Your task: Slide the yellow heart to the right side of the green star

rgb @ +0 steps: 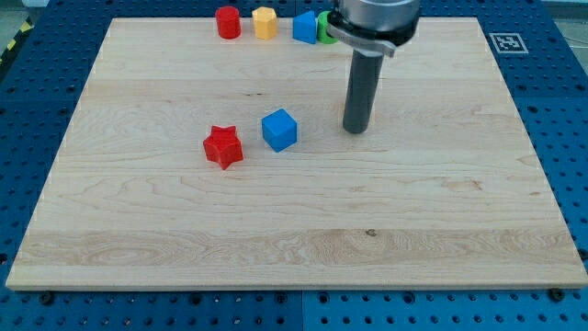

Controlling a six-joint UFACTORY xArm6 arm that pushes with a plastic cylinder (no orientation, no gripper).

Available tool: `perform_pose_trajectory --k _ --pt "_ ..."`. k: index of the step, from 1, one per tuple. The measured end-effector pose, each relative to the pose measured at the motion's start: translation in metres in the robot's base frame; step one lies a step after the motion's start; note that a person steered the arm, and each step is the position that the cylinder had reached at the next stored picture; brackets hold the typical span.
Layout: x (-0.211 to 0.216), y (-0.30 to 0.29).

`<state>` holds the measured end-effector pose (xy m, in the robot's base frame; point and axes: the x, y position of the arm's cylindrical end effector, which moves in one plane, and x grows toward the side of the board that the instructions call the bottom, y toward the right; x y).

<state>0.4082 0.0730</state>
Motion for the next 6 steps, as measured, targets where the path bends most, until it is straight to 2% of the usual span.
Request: perform_pose_trajectory --k 1,2,3,4,5,6 --pt "-0.038 0.010" --pt "-0.056 0.043" --pt "-0.054 0.023" --pt "-0.060 -0.023" --pt "-0.099 -0.007" --pt "-0.114 0.042"
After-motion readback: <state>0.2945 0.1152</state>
